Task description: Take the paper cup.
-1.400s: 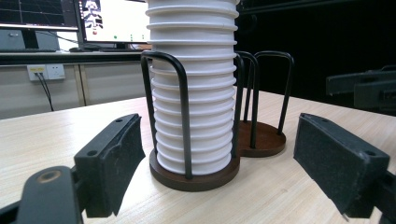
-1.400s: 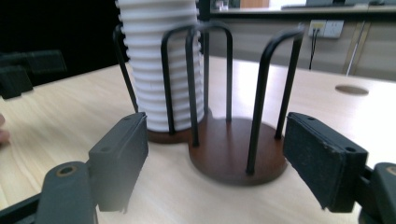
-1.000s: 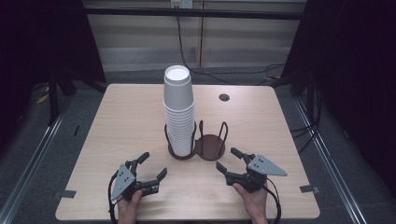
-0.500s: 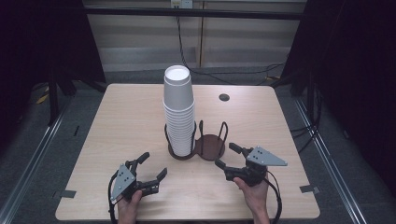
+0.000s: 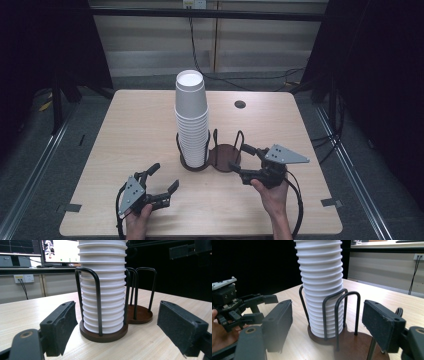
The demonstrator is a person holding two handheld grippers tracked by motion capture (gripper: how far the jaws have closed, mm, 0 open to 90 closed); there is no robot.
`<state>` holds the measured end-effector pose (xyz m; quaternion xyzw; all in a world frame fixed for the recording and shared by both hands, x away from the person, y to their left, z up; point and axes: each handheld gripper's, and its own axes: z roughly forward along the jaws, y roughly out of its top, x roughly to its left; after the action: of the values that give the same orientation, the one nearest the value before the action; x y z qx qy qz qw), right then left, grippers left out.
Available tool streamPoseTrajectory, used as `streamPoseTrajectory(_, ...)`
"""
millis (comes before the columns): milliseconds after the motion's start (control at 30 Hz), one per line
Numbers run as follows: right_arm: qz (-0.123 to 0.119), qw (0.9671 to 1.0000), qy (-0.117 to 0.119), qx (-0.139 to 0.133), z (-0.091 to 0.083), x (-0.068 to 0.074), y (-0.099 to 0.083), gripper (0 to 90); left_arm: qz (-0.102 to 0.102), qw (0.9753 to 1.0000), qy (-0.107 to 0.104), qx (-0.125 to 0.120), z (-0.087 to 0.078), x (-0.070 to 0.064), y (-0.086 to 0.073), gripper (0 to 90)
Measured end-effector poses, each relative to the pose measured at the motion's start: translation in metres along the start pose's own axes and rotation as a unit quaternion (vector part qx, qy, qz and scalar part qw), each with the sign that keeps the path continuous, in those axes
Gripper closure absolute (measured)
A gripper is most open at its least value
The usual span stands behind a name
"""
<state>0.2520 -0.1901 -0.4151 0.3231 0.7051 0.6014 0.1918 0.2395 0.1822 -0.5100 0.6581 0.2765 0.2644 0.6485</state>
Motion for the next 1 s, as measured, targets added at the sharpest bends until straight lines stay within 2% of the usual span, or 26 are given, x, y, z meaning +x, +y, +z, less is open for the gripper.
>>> streamPoseTrajectory(133,-0.002,1.0000,0.008,-0.006,0.003,-0.001,0.008,21.4,0.000,1.0000,0.000,0.000,0.000,0.000,0.000,15.7)
streamPoseTrajectory(167,-0.001,0.9999,0.016,-0.004,0.005,-0.001,0.013,19.5,0.000,1.0000,0.000,0.000,0.000,0.000,0.000,15.7)
streamPoseTrajectory(367,-0.011,0.9997,0.019,0.005,0.011,-0.001,0.026,17.0,0.000,1.0000,0.000,-0.001,0.000,0.000,0.000,15.7)
streamPoseTrajectory(567,-0.012,0.9994,0.033,0.008,0.017,-0.002,0.036,17.0,0.000,1.0000,0.000,0.000,0.000,0.000,0.000,15.7)
streamPoseTrajectory(833,-0.029,0.9986,0.044,0.007,0.025,-0.002,0.060,14.7,0.000,1.0000,0.000,0.000,0.000,0.000,0.000,15.7)
streamPoseTrajectory(1000,-0.028,0.9981,0.053,0.007,0.031,0.001,0.067,15.5,0.000,1.0000,-0.001,-0.001,0.000,0.000,0.000,15.7)
